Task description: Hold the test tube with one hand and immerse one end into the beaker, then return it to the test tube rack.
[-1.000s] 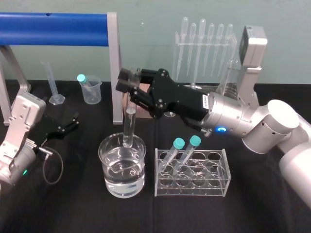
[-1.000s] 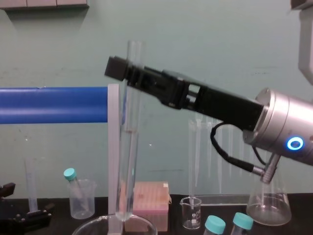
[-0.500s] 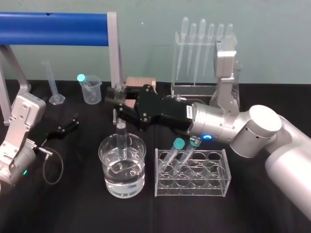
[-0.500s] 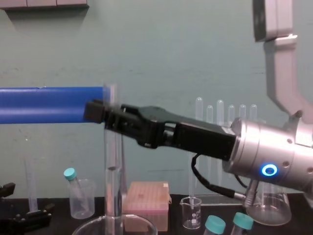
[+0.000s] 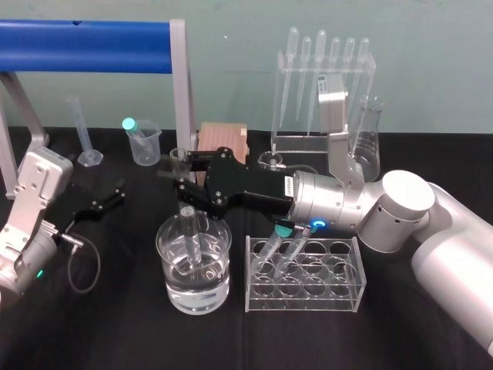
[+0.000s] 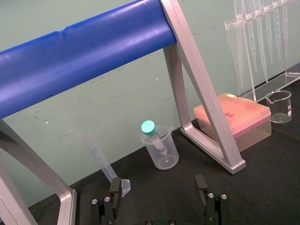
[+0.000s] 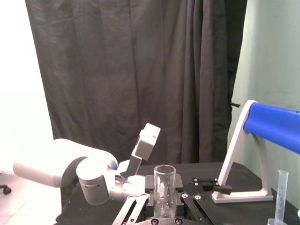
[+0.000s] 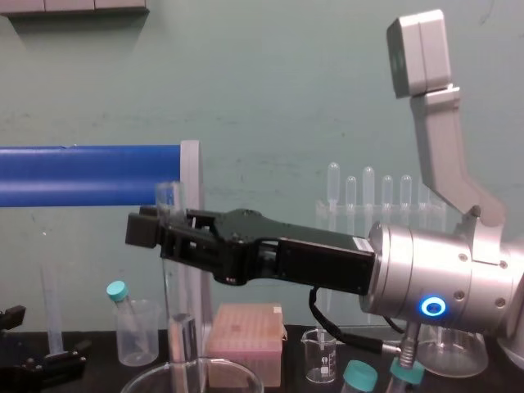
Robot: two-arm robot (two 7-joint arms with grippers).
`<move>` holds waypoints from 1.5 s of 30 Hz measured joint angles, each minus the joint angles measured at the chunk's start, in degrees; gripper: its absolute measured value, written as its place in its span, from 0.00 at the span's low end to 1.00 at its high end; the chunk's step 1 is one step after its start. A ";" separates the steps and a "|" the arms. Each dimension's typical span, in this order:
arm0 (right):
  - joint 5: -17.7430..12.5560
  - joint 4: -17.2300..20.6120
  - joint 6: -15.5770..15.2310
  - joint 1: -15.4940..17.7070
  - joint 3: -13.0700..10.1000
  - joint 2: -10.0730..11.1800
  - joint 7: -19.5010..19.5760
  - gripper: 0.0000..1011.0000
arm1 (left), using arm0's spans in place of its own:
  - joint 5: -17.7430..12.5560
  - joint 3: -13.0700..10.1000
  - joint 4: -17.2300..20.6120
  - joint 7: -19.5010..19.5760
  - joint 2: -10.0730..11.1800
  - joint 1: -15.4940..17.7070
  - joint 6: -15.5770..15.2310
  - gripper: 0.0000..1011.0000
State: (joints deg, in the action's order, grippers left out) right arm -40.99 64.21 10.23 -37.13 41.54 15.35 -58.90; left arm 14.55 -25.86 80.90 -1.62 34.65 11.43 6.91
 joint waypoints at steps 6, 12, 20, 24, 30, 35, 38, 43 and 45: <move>1.09 -0.88 -0.15 -0.18 0.56 -0.16 0.37 0.23 | 0.00 0.00 0.00 0.00 0.00 0.00 0.00 0.99; 1.85 -1.62 -0.34 -0.31 0.88 -0.30 0.42 0.23 | 0.00 0.00 0.00 0.00 0.00 0.00 0.00 0.99; 2.30 -2.00 -0.89 -0.06 1.04 -0.17 0.46 0.23 | 0.00 0.00 0.00 0.00 0.00 0.00 0.00 0.99; 2.52 -1.99 -0.93 0.13 0.96 -0.10 0.83 0.23 | 0.00 0.00 0.00 0.00 0.00 0.00 0.00 0.99; 2.55 -1.97 -0.92 0.15 0.92 -0.07 0.87 0.23 | 0.00 0.00 0.00 0.00 0.00 0.00 0.00 0.99; 2.50 -1.95 -0.91 0.14 0.89 -0.07 0.85 0.23 | 0.00 0.00 0.00 0.00 0.00 0.00 0.00 0.99; 2.47 -1.92 -0.91 0.14 0.88 -0.07 0.83 0.23 | 0.00 0.00 0.00 0.00 0.00 0.00 0.00 0.99; 2.43 -1.92 -0.91 0.13 0.88 -0.06 0.78 0.23 | 0.00 0.00 0.00 0.00 0.00 0.00 0.00 0.99; 2.42 -1.92 -0.91 0.13 0.88 -0.06 0.76 0.23 | 0.00 0.00 0.00 0.00 0.00 0.00 0.00 0.99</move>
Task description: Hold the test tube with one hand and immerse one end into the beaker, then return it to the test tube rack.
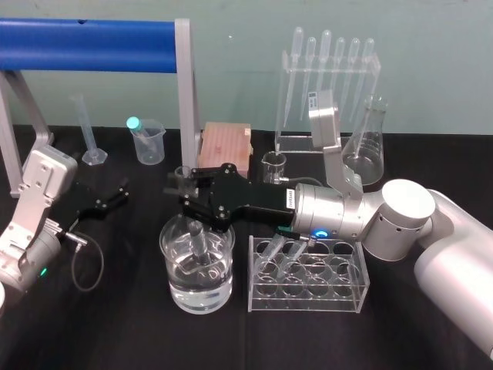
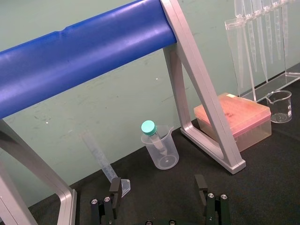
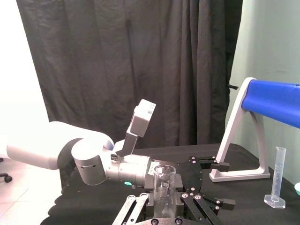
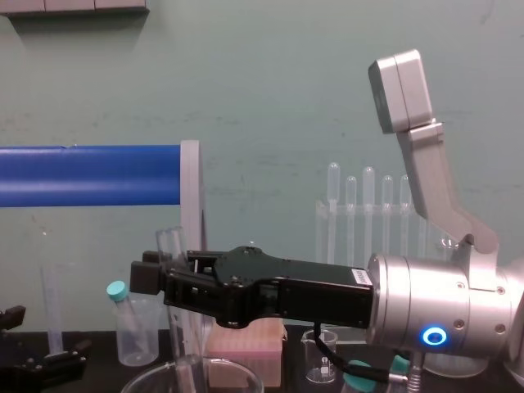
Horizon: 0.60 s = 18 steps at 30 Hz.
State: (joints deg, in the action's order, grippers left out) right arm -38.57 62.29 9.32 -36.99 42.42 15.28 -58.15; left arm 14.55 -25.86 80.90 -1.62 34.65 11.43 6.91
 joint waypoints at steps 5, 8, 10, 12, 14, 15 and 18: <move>-0.02 0.00 0.00 0.00 0.00 0.00 -0.03 0.23 | 0.00 0.00 0.00 0.00 0.00 0.00 0.00 0.99; -0.03 0.00 0.00 0.00 0.00 0.00 -0.04 0.23 | 0.00 0.00 0.00 0.00 0.00 0.00 0.00 0.99; -0.03 0.00 0.00 0.00 0.00 0.00 -0.05 0.23 | 0.00 0.00 0.00 0.00 0.00 0.00 0.00 0.99; -0.03 0.00 0.00 0.00 0.00 0.00 -0.06 0.23 | 0.00 0.00 0.00 0.00 0.00 0.00 0.00 0.99; -0.03 0.00 0.00 0.00 0.01 0.00 -0.08 0.23 | 0.00 0.00 0.00 0.00 0.00 0.00 0.00 0.99; -0.03 0.00 0.00 0.00 0.01 0.00 -0.08 0.23 | 0.00 0.00 0.00 0.00 0.00 0.00 0.00 0.99; -0.03 0.00 0.00 0.00 0.00 0.00 -0.10 0.23 | 0.00 0.00 0.00 0.00 0.00 0.00 0.00 0.99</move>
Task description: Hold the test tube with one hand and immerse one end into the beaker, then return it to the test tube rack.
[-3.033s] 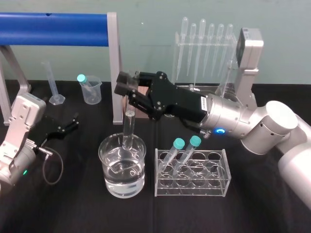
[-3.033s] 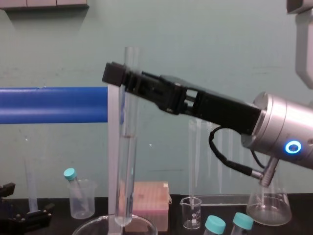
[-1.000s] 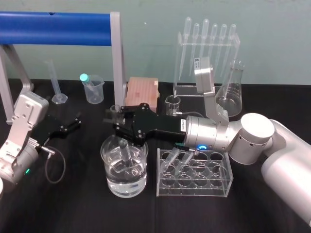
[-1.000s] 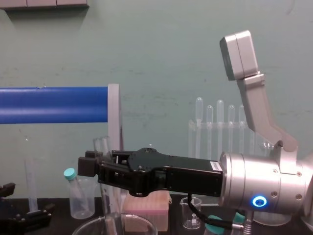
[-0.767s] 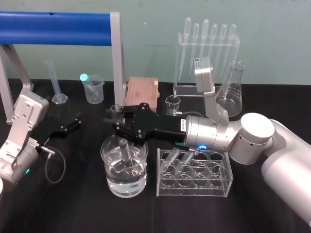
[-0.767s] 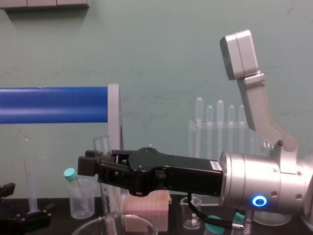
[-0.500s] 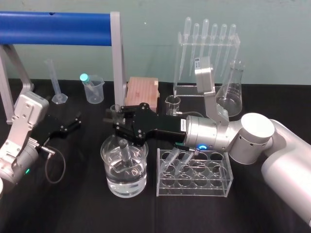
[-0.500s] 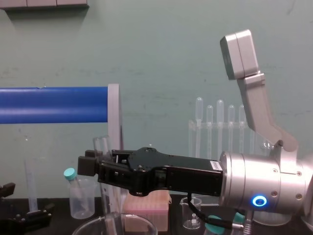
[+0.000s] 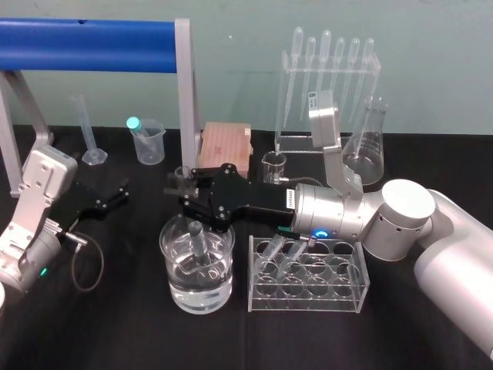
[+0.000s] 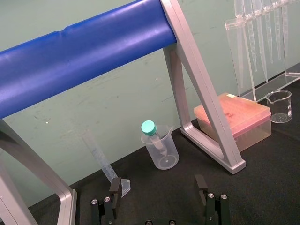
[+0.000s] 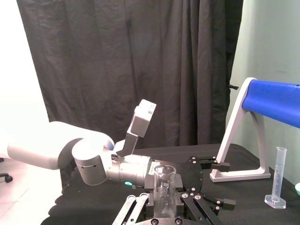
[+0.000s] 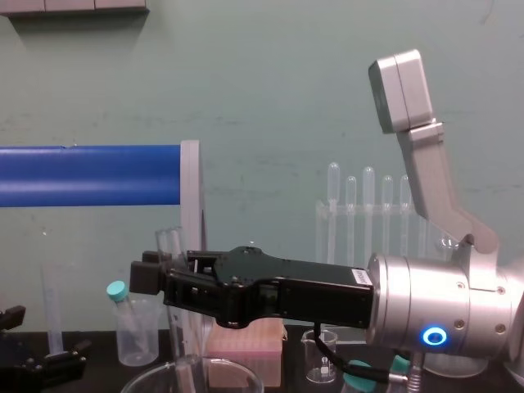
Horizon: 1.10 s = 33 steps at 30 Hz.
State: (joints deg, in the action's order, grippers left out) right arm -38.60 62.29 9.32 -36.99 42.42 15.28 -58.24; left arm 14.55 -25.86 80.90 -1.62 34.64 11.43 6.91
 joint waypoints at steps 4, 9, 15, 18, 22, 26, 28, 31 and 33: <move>0.00 0.00 0.00 0.00 0.00 0.00 -0.02 0.23 | 0.00 0.00 0.00 0.00 0.00 0.00 0.00 0.99; 0.00 0.00 0.00 0.00 0.00 0.00 -0.02 0.23 | 0.00 0.00 0.00 0.00 0.00 0.00 0.00 0.99; 0.00 0.00 0.00 0.00 0.00 0.00 -0.02 0.23 | 0.00 0.00 0.00 0.00 0.00 0.00 0.00 0.99; 0.00 0.00 0.00 0.00 0.00 0.00 -0.01 0.23 | 0.00 0.00 0.00 0.00 0.00 0.00 0.00 0.99; 0.00 0.00 0.00 0.00 0.00 0.00 -0.01 0.23 | 0.00 0.00 0.00 0.00 0.00 0.00 0.00 0.99; 0.00 0.00 0.00 0.00 0.00 0.00 -0.01 0.23 | 0.00 0.00 0.00 0.00 0.00 0.00 0.00 0.99; 0.00 0.00 0.00 0.00 0.00 0.00 -0.01 0.23 | 0.00 0.00 0.00 0.00 0.00 0.00 0.00 0.99; 0.00 0.00 0.00 0.00 0.00 0.00 -0.01 0.23 | 0.00 0.00 0.00 0.00 0.00 0.00 0.00 0.99; 0.00 0.00 0.00 0.00 0.00 0.00 -0.01 0.23 | 0.00 0.00 0.00 0.00 0.00 0.00 0.00 0.99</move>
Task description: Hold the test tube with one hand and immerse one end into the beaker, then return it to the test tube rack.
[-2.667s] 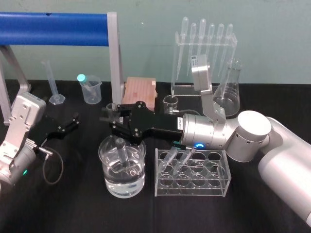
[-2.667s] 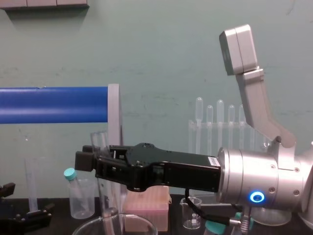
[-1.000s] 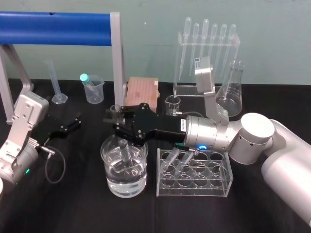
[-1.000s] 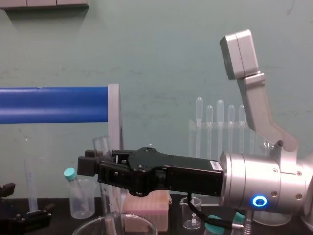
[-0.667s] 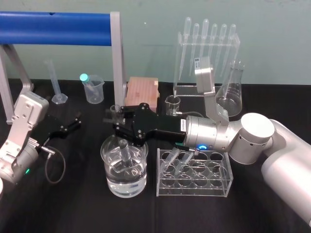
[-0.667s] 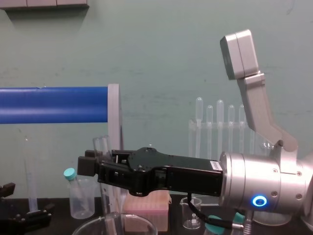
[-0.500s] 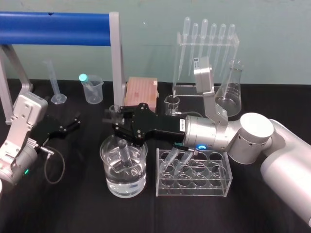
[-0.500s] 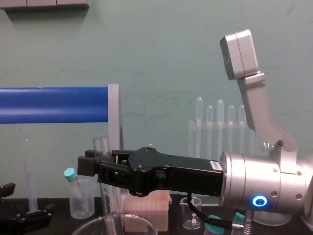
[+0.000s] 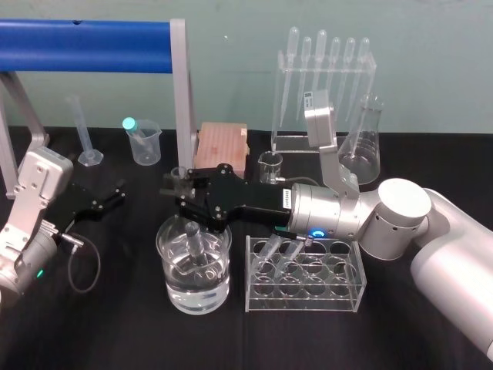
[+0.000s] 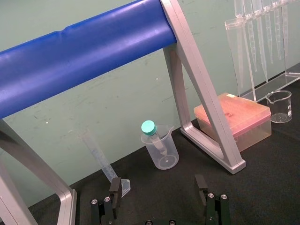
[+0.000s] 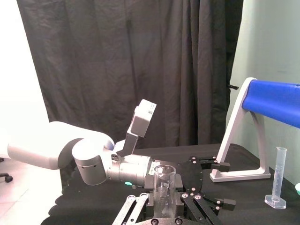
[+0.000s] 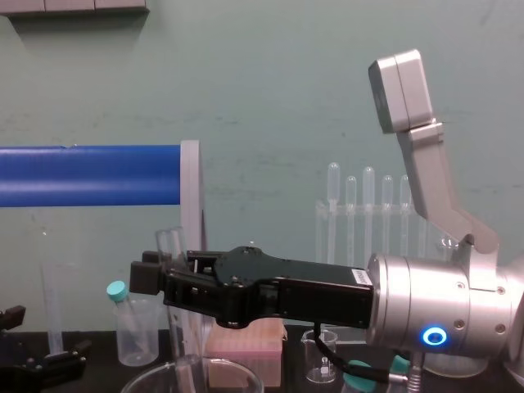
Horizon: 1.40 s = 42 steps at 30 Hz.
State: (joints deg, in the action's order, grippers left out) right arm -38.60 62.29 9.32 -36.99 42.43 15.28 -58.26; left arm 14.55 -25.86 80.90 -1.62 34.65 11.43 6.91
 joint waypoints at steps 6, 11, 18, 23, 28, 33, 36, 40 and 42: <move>0.00 0.00 0.00 0.00 0.00 0.00 0.00 0.23 | 0.00 0.00 0.00 0.00 0.00 0.00 0.00 0.99; 0.00 0.00 0.00 0.00 0.00 0.00 0.00 0.23 | 0.00 0.00 0.00 0.00 0.00 0.00 0.00 0.99; 0.00 0.00 0.00 0.00 0.00 0.00 0.00 0.23 | 0.00 0.00 0.00 0.00 0.00 0.00 0.00 0.99; 0.00 0.00 0.00 0.00 0.00 0.00 0.00 0.23 | 0.00 0.00 0.00 0.00 0.00 0.00 0.00 0.99; 0.00 0.00 0.00 0.00 0.00 0.00 0.00 0.23 | 0.00 0.00 0.00 0.00 0.00 0.00 0.00 0.99; 0.00 0.00 0.00 0.00 0.00 0.00 0.00 0.23 | 0.00 0.00 0.00 0.00 0.00 0.00 0.00 0.99; 0.00 0.00 0.00 0.00 0.00 0.00 0.00 0.23 | 0.00 0.00 0.00 0.00 0.00 0.00 0.00 0.99; 0.00 0.00 0.00 0.00 0.00 0.00 0.00 0.23 | 0.00 0.00 0.00 0.00 0.00 0.00 0.00 0.99; 0.00 0.00 0.00 0.00 0.00 0.00 0.00 0.23 | 0.00 0.00 0.00 0.00 0.00 0.00 0.00 0.99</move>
State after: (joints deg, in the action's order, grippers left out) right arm -38.60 62.29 9.33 -36.99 42.42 15.28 -58.26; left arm 14.55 -25.86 80.90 -1.62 34.65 11.43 6.91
